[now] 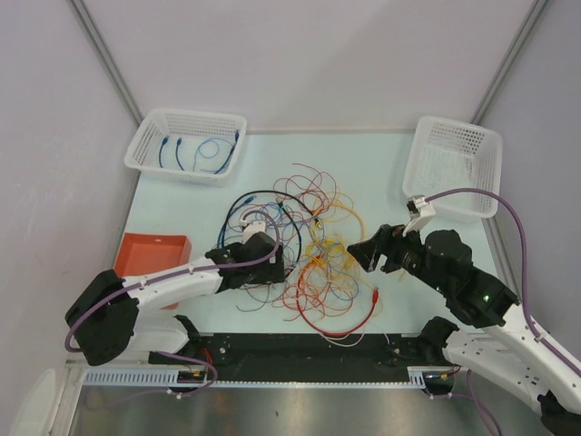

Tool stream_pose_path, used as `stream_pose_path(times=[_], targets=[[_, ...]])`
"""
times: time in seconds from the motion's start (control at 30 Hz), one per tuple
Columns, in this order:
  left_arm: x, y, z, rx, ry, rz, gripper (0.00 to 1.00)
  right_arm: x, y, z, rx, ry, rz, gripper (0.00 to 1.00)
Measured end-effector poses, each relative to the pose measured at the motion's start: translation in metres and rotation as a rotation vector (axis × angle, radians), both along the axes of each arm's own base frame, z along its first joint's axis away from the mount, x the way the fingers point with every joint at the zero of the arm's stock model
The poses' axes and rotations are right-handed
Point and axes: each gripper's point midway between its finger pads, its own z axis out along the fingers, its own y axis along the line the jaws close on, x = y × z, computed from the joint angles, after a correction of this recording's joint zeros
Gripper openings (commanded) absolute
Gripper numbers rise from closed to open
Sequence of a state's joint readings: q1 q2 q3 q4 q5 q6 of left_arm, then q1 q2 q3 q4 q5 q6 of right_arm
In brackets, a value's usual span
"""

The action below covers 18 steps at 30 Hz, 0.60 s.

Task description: Untangle the cables

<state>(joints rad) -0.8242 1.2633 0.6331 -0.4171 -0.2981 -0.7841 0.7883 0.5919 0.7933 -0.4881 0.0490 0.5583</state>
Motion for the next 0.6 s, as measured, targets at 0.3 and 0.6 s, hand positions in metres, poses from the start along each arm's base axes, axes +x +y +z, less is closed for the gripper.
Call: stream_pose_path(times=[0.3, 0.6], targets=[[0.012, -0.021, 0.026, -0.083, -0.112, -0.028, 1.0, 0.002, 0.001, -0.001, -0.003, -0.002, -0.006, 0.79], [0.061, -0.09, 0.083, -0.13, -0.248, -0.15, 1.0, 0.003, 0.001, -0.001, -0.005, -0.004, -0.012, 0.79]])
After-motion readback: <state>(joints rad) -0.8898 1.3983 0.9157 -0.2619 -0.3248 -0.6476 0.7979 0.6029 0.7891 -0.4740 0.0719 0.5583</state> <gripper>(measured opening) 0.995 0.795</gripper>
